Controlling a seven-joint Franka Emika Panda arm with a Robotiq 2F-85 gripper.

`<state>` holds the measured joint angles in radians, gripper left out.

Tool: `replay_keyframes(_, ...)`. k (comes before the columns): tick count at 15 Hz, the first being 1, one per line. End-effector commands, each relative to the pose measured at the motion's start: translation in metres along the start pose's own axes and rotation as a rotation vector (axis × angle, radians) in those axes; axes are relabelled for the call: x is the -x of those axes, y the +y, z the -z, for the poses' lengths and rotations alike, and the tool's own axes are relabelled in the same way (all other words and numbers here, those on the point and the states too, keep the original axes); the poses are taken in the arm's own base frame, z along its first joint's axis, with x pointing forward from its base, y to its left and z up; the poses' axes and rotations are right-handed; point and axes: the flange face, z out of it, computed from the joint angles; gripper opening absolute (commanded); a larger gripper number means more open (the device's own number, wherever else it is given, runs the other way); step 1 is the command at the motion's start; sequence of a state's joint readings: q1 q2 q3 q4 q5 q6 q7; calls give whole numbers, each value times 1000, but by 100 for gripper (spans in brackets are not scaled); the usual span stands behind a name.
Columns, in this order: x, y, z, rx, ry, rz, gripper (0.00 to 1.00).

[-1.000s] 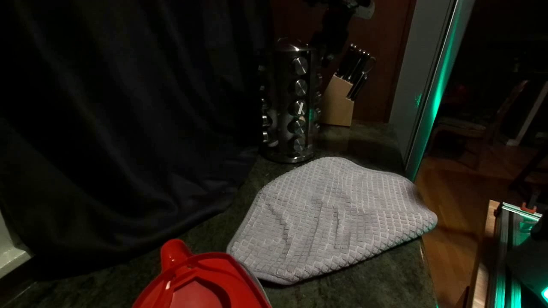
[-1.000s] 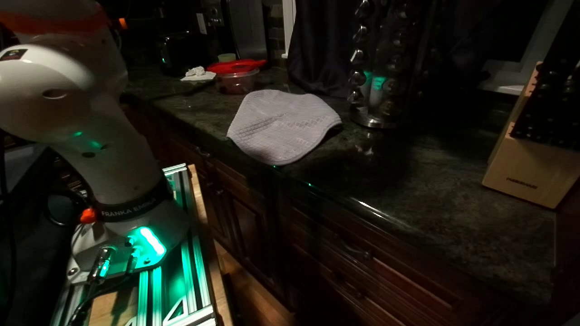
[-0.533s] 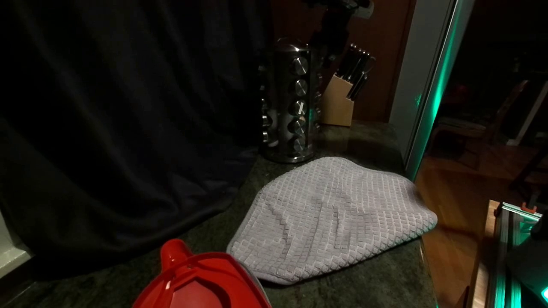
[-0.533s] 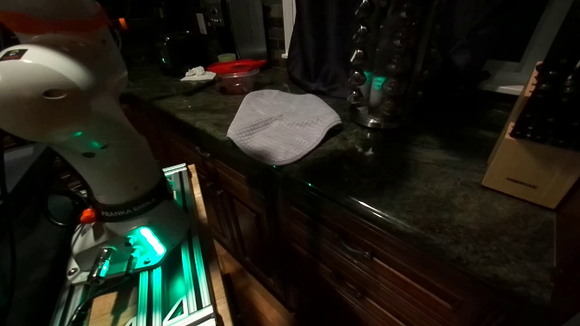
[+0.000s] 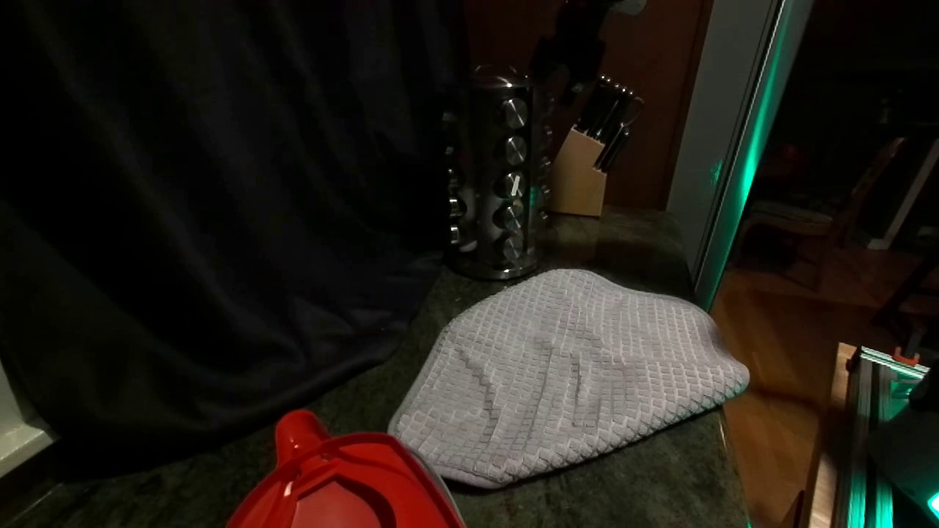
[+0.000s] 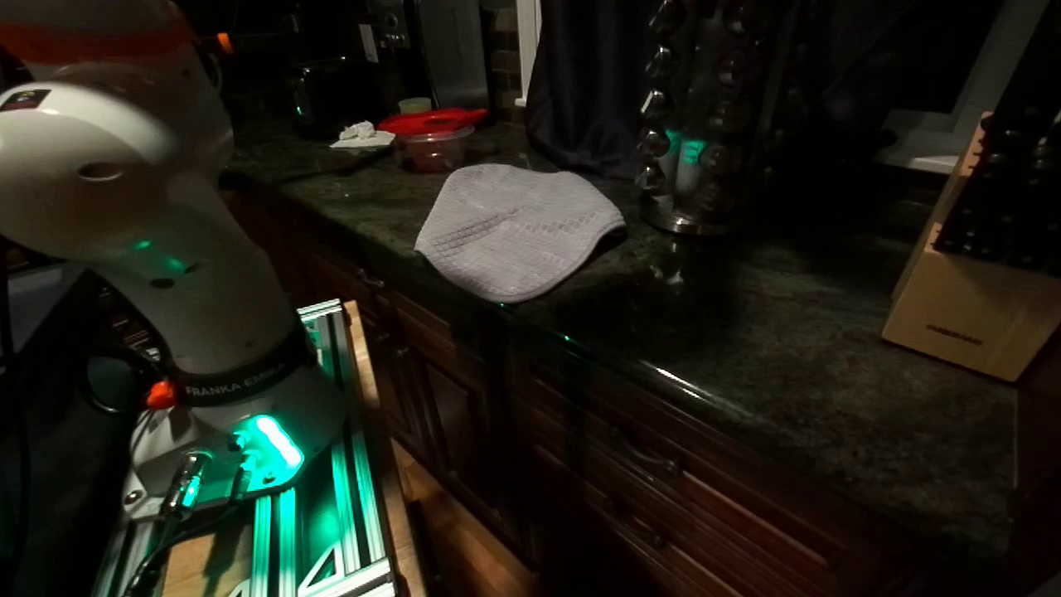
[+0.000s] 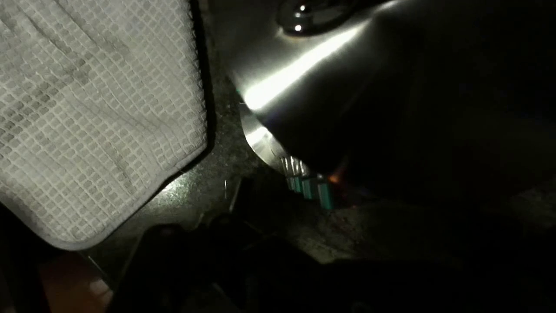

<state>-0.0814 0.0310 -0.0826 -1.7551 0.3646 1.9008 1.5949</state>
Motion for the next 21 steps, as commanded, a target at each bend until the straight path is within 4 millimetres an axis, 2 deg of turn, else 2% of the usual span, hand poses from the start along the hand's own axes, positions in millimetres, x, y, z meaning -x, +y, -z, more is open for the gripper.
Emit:
replay_keyframes(1, 9, 2, 1, -18, 52, 84, 100)
replay_keyframes(7, 3, -5, -7, -28, -2, 83, 100)
replay_keyframes(16, -33, -20, -17, 10, -237, 128, 100)
replay_keyframes(21, -51, -28, -28, 95, -287, 180, 100)
